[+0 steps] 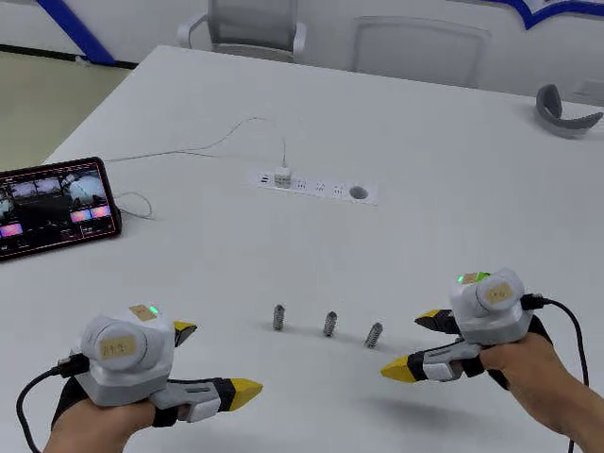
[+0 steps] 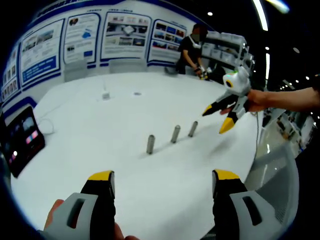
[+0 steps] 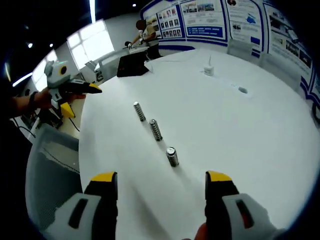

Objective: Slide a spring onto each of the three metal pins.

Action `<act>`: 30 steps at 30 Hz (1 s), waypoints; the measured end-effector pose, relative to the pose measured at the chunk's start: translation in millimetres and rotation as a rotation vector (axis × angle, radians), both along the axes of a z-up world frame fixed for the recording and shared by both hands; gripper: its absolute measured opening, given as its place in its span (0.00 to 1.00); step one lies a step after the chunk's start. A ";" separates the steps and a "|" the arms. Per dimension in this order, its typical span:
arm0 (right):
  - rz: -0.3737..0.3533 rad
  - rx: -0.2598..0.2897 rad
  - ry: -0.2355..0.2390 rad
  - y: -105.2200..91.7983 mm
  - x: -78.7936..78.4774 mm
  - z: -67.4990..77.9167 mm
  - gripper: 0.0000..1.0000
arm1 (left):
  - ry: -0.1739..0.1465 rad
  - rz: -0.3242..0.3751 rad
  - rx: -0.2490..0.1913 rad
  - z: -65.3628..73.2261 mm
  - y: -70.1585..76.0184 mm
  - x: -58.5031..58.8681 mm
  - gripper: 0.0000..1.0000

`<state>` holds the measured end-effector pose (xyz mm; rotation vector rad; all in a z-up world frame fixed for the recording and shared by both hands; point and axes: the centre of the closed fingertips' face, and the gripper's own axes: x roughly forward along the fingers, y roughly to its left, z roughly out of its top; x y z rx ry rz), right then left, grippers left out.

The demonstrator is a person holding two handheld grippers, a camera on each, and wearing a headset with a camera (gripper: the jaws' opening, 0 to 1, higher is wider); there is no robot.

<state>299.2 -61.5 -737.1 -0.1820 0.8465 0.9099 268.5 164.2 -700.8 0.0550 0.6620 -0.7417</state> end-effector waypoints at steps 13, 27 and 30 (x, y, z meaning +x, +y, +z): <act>-0.140 0.122 -0.021 3.7 -19.7 17.9 0.79 | -0.012 -0.026 -0.022 6.8 -0.3 7.1 0.87; -0.213 0.160 -0.018 4.9 -44.0 17.3 0.84 | -0.019 -0.074 0.000 8.7 2.6 4.0 0.86; -0.230 0.167 -0.017 3.8 -46.8 18.2 0.84 | -0.019 -0.086 -0.004 10.8 1.7 2.3 0.82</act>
